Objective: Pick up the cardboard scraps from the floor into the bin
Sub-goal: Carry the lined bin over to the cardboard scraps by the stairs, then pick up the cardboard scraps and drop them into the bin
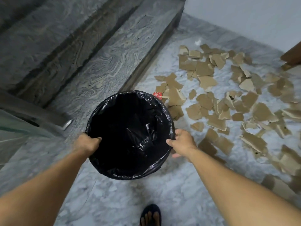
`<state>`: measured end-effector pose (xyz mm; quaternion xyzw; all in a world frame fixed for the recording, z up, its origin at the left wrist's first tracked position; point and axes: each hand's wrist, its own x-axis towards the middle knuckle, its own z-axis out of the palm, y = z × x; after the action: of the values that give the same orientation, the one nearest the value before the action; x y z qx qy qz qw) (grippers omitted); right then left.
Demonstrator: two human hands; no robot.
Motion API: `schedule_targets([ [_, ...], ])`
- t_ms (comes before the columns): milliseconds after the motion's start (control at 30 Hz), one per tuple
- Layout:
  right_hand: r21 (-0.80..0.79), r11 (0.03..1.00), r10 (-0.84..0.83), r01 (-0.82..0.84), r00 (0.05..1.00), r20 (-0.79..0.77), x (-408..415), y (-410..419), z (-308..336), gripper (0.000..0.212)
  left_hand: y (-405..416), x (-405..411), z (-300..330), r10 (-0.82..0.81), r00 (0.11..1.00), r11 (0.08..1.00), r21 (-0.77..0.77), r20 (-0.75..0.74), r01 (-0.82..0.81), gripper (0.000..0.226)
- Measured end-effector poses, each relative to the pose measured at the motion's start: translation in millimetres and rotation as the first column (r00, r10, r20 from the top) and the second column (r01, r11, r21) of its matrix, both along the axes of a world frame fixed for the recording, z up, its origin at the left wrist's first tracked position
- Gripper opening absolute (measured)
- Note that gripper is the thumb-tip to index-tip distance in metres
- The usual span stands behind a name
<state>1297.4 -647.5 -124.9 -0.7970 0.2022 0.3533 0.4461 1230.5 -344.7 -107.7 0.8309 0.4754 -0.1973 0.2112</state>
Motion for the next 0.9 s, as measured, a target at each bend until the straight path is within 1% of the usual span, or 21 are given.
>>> schedule_targets([
  [67,0.016,1.000,0.010,-0.010,1.000,-0.015,6.5,-8.3,10.6,0.030,-13.8,4.6,7.9,-0.070,0.996,0.991,0.109,-0.055,0.076,0.073],
  [133,0.000,1.000,-0.002,0.002,1.000,-0.021,15.2,-20.8,19.2,0.045,-32.9,11.9,16.1,-0.186,0.980,0.957,0.216,-0.066,0.196,0.071],
  [200,-0.007,1.000,-0.007,0.007,0.999,-0.034,23.6,-39.0,25.8,0.048,-54.5,23.3,20.9,-0.290,0.957,0.931,0.228,-0.018,0.287,0.061],
  [300,0.000,1.000,-0.031,0.031,0.998,-0.057,35.7,-78.4,34.5,0.052,-93.5,43.1,28.8,-0.351,0.926,0.929,0.178,0.139,0.326,0.050],
  [367,-0.013,0.999,-0.044,0.043,0.997,-0.059,41.8,-114.7,37.2,0.051,-129.3,54.4,34.7,-0.359,0.897,0.932,0.145,0.259,0.331,0.041],
  [433,-0.029,0.999,-0.040,0.038,0.997,-0.064,45.6,-146.2,37.0,0.047,-163.2,61.7,42.0,-0.366,0.868,0.930,0.118,0.334,0.347,0.031],
  [500,-0.036,0.999,-0.024,0.022,0.998,-0.062,49.3,-181.8,35.4,0.041,-203.0,67.6,47.9,-0.434,0.818,0.901,0.168,0.377,0.401,0.021],
  [567,-0.036,0.999,-0.011,0.009,0.998,-0.063,50.2,-226.3,30.5,0.032,-249.7,73.6,47.5,-0.544,0.739,0.839,0.244,0.398,0.486,0.017],
  [600,-0.053,0.998,0.014,-0.017,0.998,-0.056,50.2,-243.2,26.1,0.024,-266.7,75.1,44.9,-0.587,0.702,0.810,0.272,0.404,0.520,0.016],
  [633,-0.079,0.996,0.040,-0.043,0.999,-0.037,49.1,-261.8,20.0,0.019,-286.6,76.2,39.4,-0.624,0.669,0.781,0.295,0.404,0.550,0.017],
  [733,-0.177,0.974,0.142,-0.138,0.990,0.006,45.3,-312.0,-7.9,0.024,-340.9,77.1,4.1,-0.718,0.581,0.694,0.322,0.384,0.644,0.021],
  [800,-0.235,0.952,0.206,-0.196,0.978,0.019,41.8,-337.4,-36.1,0.023,-368.3,76.8,-33.5,-0.777,0.552,0.627,0.288,0.304,0.724,0.022],
  [833,-0.261,0.943,0.221,-0.206,0.975,0.032,40.3,-348.2,-54.3,0.021,-377.9,78.8,-57.9,-0.805,0.542,0.591,0.264,0.239,0.762,0.025],
  [867,-0.290,0.929,0.246,-0.228,0.969,0.026,40.3,-353.6,-66.3,0.026,-380.3,81.2,-76.1,-0.819,0.550,0.573,0.217,0.164,0.790,0.029],
  [900,-0.318,0.913,0.278,-0.256,0.960,0.024,40.3,-358.7,-82.0,0.035,-381.8,83.8,-95.2,-0.818,0.569,0.576,0.162,0.091,0.802,0.035],
])
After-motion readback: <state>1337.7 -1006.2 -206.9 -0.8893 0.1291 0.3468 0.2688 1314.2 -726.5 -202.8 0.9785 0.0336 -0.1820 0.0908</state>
